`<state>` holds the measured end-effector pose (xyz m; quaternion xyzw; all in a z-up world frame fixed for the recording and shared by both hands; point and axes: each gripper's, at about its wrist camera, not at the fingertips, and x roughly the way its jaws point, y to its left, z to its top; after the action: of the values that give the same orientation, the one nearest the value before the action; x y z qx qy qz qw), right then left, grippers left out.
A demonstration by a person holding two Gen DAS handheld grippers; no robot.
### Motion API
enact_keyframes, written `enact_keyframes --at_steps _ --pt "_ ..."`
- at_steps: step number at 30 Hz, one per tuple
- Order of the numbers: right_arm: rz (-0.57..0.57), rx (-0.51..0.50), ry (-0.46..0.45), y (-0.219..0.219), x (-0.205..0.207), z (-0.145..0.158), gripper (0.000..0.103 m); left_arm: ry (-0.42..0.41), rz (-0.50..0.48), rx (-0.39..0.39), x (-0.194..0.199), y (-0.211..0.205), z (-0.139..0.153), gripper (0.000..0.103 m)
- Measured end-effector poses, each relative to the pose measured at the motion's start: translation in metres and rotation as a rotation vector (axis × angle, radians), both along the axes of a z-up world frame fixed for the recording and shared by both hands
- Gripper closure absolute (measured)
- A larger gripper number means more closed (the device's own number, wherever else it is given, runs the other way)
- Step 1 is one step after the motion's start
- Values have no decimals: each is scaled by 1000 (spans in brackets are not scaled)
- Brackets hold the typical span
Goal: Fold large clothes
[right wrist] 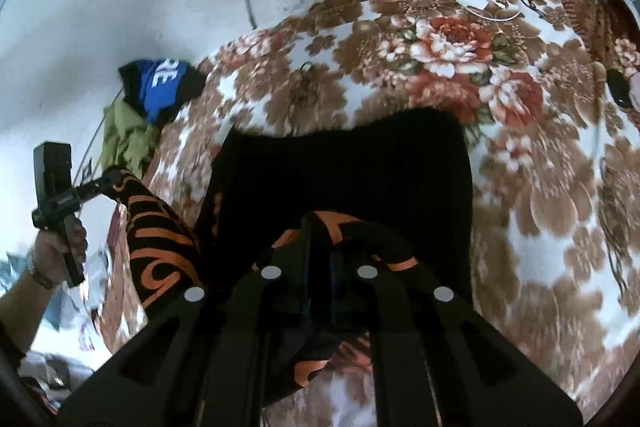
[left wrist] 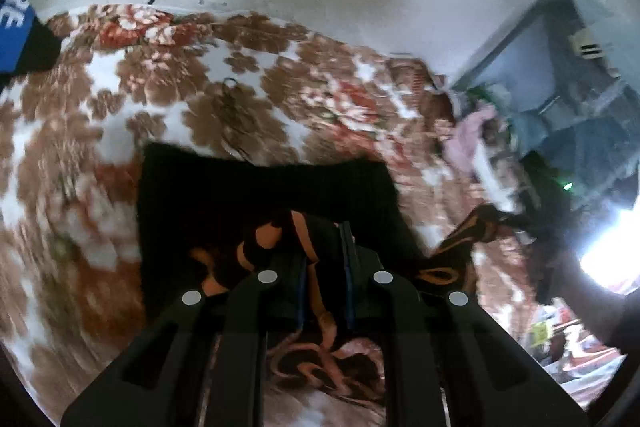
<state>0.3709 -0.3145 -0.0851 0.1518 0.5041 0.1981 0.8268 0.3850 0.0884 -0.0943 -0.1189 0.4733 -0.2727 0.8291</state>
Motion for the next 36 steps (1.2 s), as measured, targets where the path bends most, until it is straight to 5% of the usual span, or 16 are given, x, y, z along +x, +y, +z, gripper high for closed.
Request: enact_keyframes --at_steps 7,12,20,26,28,29,31,34,36 --pt "28 -102 -7 6 105 -48 96 63 26 45 109 -7 -51 90" --pt "-26 -85 29 -11 164 -88 96 152 169 -3 170 22 -100 90" --pt "-24 -150 70 -24 221 -143 96 220 205 67 204 32 -163 90" --pt "-12 -213 85 -19 217 -167 95 204 168 152 203 22 -170 86" --pt "-9 -213 83 -18 216 -163 83 204 155 165 202 19 -166 70" --pt "8 -217 77 -15 213 -158 76 206 142 157 200 17 -162 36" --pt "40 -196 65 -10 208 -148 44 173 159 212 192 15 -148 5" --pt "42 -181 33 -7 197 -129 8 164 150 201 177 22 -129 5" --pt "50 -131 8 -11 187 -115 5 131 146 231 165 26 -115 5"
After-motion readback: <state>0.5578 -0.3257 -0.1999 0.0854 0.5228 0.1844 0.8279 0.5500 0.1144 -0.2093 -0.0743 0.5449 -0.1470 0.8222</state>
